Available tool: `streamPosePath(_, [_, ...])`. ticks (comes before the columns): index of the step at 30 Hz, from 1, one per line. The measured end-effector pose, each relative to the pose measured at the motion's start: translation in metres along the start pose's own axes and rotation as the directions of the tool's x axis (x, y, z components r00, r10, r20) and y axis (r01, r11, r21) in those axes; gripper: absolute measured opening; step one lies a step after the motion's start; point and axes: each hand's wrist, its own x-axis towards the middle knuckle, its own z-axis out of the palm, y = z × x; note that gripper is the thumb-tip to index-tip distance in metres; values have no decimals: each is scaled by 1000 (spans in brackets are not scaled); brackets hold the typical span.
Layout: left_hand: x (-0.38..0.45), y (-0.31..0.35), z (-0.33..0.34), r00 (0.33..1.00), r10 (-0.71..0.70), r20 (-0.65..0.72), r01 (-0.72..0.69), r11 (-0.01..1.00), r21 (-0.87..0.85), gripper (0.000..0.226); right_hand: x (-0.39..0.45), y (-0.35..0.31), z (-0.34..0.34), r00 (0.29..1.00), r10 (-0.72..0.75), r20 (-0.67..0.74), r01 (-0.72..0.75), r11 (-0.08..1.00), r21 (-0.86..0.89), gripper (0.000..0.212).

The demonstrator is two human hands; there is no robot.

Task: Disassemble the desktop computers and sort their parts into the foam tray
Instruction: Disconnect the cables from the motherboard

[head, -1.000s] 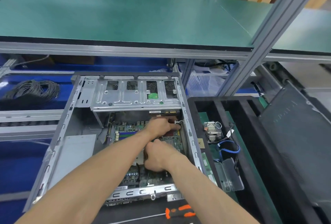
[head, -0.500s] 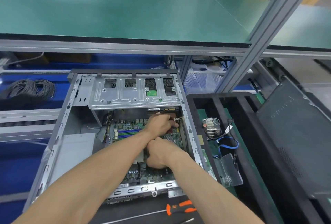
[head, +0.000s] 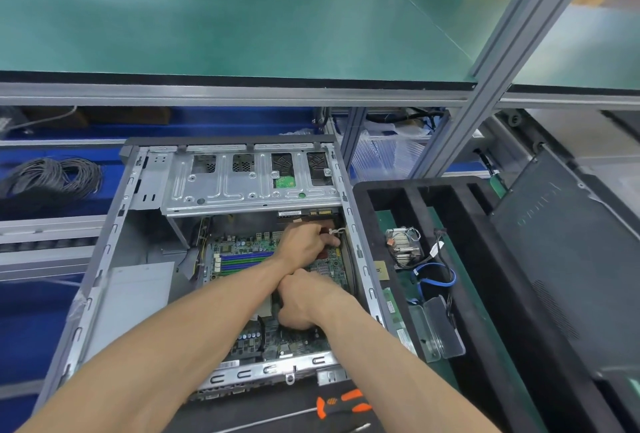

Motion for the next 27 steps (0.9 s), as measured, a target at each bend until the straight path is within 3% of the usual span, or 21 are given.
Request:
streamPosePath(14, [-6, 5, -4, 996, 51, 68, -44, 994, -99, 34, 0, -1, 2, 1000, -6, 8, 6, 1000, -6, 40])
streamPosePath(20, [-8, 3, -12, 995, -100, -5, 100, 993, 58, 54, 0, -2, -1, 999, -9, -43, 11, 999, 48, 41])
streamPosePath(23, [-11, -5, -17, 995, -83, -50, 91, 981, 170, 38, 1, -3, -1, 998, -9, -65, 13, 998, 61, 39])
streamPosePath(27, [-5, -7, -23, 981, -178, 77, 165, 975, 148, 37, 2, -2, 1, 999, -6, -38, 8, 998, 57, 33])
